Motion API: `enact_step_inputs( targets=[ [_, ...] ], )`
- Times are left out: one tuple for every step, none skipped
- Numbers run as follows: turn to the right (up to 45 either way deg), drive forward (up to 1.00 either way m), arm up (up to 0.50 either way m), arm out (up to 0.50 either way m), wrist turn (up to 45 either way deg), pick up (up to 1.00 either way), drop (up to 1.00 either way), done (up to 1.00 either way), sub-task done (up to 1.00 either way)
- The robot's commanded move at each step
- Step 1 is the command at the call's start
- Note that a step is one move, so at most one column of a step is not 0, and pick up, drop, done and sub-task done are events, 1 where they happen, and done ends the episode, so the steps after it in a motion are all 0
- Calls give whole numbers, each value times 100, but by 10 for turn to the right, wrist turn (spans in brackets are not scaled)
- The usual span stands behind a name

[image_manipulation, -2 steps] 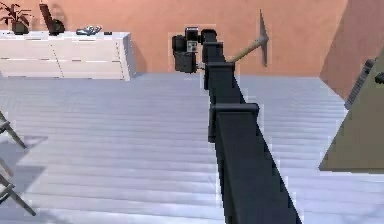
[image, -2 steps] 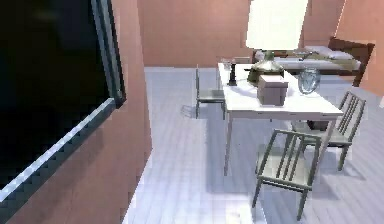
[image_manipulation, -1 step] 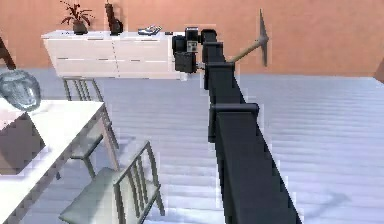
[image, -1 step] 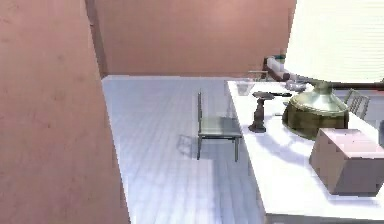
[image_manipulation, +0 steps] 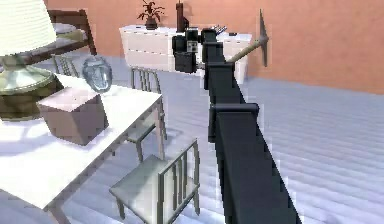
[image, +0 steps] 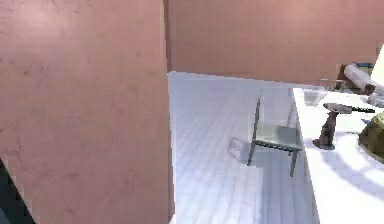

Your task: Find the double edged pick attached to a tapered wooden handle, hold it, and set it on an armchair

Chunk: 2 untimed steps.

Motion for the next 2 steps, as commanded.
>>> enact_step_inputs(
  targets=[
    [0, 65, 0, 0, 0, 0, 0, 0, 0],
    [150, 0, 0, 0, 0, 0, 0, 0, 0]
  ],
)
